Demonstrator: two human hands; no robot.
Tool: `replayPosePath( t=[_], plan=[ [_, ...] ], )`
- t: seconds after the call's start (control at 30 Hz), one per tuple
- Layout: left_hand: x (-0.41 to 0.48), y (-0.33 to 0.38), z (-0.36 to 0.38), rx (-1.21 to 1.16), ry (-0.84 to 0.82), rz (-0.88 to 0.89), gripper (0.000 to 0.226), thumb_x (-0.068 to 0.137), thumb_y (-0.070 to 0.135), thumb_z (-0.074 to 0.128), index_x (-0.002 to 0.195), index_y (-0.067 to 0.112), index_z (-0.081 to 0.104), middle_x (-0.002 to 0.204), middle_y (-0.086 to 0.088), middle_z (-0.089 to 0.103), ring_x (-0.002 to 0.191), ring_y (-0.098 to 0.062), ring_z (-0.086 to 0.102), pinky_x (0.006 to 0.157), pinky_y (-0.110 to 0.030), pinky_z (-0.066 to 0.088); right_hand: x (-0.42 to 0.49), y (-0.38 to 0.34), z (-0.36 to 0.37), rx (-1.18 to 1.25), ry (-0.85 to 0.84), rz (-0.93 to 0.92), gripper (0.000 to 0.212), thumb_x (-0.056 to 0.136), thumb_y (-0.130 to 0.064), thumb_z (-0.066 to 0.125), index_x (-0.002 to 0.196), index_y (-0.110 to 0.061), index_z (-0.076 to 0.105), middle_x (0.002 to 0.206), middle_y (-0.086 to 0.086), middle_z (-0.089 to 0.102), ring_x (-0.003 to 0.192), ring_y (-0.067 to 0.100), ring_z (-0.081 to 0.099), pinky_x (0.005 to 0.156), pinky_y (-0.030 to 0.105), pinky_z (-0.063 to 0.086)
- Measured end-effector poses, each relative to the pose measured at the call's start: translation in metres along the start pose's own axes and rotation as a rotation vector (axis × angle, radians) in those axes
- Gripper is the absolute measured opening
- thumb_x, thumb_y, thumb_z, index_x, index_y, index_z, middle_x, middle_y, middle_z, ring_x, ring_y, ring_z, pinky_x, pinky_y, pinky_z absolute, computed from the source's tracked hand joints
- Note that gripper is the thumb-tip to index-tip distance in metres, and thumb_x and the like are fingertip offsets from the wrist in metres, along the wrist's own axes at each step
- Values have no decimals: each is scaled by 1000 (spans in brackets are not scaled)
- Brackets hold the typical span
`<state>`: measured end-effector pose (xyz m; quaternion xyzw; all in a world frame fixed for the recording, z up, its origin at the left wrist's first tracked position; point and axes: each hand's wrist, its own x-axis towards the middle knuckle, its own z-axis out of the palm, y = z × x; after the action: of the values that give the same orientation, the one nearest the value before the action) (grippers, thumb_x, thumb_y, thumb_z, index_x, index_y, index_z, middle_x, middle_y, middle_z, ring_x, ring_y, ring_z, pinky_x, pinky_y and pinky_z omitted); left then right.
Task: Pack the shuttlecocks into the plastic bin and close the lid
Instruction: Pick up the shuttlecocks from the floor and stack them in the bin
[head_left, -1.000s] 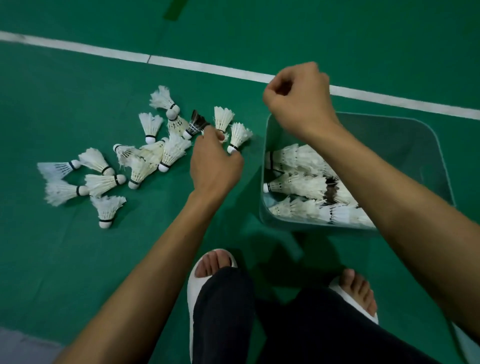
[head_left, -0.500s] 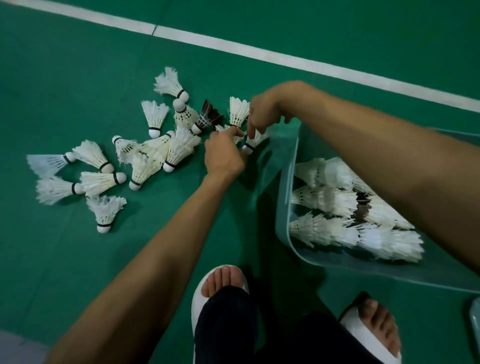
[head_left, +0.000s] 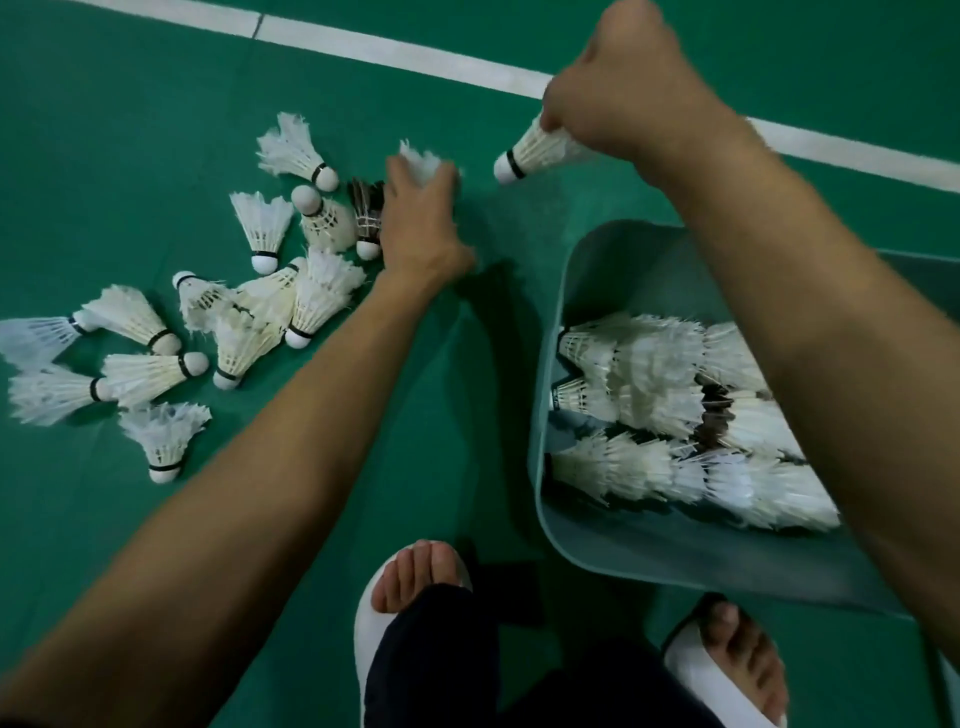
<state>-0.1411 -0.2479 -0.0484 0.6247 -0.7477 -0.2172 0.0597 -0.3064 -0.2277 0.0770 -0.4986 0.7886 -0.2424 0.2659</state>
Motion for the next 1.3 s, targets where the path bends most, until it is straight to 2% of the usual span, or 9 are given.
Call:
replayPosePath(
  t=[0.23,0.33,0.47,0.6,0.8,0.93,1.0,1.1,1.3],
  plan=[
    [-18,-2,8,22,-35,-19,54,72,4,71,123,14,58,139,-19,34,104,-44,55,93,-48,55,-39,32,-50,203,224,74,28,68,-36,64,65,-22,40,79,5,47,74,14,41,68,31,32],
    [-51,-2,6,-127,45,-40,56,71,-5,66,123,16,61,135,-16,36,86,-31,51,84,-39,56,-75,42,-74,328,310,119,37,47,-45,59,72,-21,46,75,2,47,70,12,42,67,33,35],
    [-98,14,-19,-314,209,-88,58,74,-12,61,124,17,63,135,-14,39,75,-15,50,72,-13,43,-142,61,-93,335,546,190,29,70,-23,70,54,-13,47,47,-12,44,52,9,45,57,25,39],
    [-131,36,-63,-420,399,-11,61,71,-15,61,121,19,65,128,-11,38,73,-1,47,54,0,40,-192,102,-90,202,508,334,37,73,-30,63,81,5,73,56,3,47,51,13,36,49,25,29],
    [-155,39,-58,-312,203,6,61,71,-14,67,124,17,64,134,-16,37,80,-19,53,69,-18,53,-209,130,-65,251,278,488,37,79,-23,59,95,7,74,52,-2,46,47,14,38,59,27,40],
    [-161,21,-16,-346,10,-73,59,74,11,86,128,16,61,138,-16,33,106,-32,55,86,-8,47,-196,137,-54,264,253,480,42,77,-25,56,96,9,72,54,-1,43,52,18,40,62,32,47],
    [-159,16,-1,-393,-24,-96,67,71,30,89,129,14,60,137,-18,32,109,-37,54,103,-26,49,-190,141,-52,284,264,470,40,78,-26,56,92,8,73,58,3,51,56,18,46,71,39,57],
    [-149,22,14,-405,-10,-117,61,78,35,81,130,10,60,140,-23,32,117,-43,49,108,-41,45,-179,144,-45,371,215,472,29,82,-27,58,77,-5,77,82,10,76,68,18,61,87,47,58],
    [-108,48,23,-295,17,-127,21,94,26,46,109,14,55,148,-20,37,117,-41,51,96,-49,44,-154,144,-26,544,92,520,22,94,-20,54,85,-10,71,107,8,75,105,26,67,103,51,49]
  ],
)
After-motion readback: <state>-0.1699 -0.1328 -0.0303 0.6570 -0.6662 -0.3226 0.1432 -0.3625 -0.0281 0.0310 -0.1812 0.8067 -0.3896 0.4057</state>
